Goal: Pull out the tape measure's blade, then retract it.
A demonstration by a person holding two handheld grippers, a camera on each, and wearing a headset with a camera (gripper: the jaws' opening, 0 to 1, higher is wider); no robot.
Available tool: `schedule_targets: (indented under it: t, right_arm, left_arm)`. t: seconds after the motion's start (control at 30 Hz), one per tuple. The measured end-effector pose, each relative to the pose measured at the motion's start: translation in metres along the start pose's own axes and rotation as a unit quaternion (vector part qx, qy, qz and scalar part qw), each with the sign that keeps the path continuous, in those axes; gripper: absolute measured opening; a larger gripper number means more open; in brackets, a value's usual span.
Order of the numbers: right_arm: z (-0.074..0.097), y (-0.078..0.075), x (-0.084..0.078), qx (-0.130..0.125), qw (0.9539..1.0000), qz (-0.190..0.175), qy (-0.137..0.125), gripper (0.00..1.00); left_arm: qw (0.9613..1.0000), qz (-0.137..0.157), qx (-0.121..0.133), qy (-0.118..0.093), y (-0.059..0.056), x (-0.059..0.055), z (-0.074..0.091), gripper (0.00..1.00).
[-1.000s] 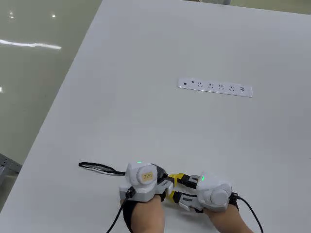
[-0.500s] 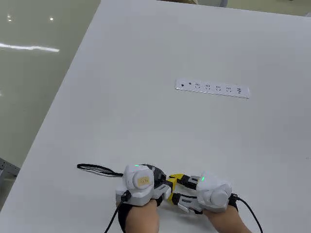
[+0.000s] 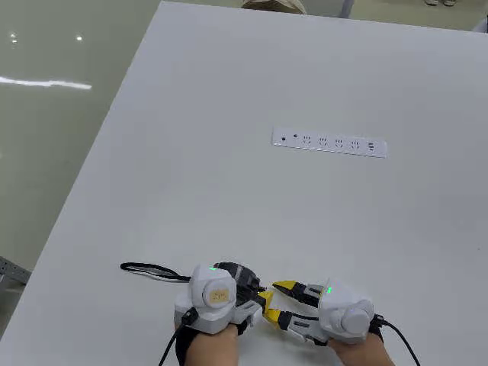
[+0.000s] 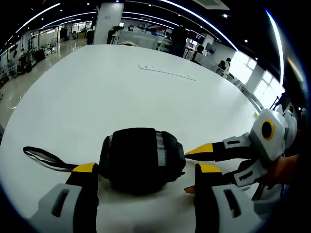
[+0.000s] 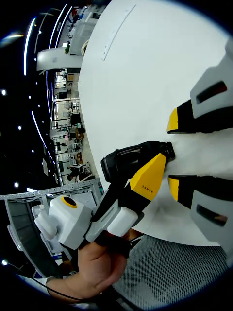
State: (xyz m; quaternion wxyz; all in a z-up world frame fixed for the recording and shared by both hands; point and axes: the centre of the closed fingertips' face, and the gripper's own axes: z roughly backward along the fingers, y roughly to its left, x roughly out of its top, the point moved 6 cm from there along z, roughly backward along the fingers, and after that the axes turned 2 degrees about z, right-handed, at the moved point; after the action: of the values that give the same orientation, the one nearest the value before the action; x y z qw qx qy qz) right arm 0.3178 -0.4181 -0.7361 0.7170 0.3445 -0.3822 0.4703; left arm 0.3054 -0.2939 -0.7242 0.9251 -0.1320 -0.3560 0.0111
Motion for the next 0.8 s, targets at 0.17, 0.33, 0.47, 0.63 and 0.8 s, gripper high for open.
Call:
schedule_targets:
  t: [0.17,0.33,0.47,0.63,0.8]
  right_arm:
    - [0.005,0.002,-0.002,-0.003,1.0000,-0.005,-0.004,0.33]
    - [0.008,0.004,-0.003,-0.008,0.9998,-0.015,-0.010,0.33]
    - [0.012,0.004,0.000,-0.013,0.9997,-0.013,-0.013,0.33]
    - [0.018,0.002,0.001,-0.022,0.9994,-0.020,-0.017,0.33]
    - [0.023,0.003,0.002,-0.026,0.9992,-0.021,-0.019,0.34]
  left_arm:
    - [0.9997,-0.020,-0.011,-0.001,0.000,0.000,0.002,0.80]
    - [0.9995,-0.028,-0.017,0.000,0.004,-0.001,0.006,0.80]
    - [0.9987,-0.044,-0.024,-0.001,0.004,0.000,0.008,0.81]
    - [0.9983,-0.047,-0.033,-0.003,0.008,-0.001,0.011,0.80]
    - [0.9968,-0.066,-0.045,-0.006,0.011,-0.001,0.013,0.80]
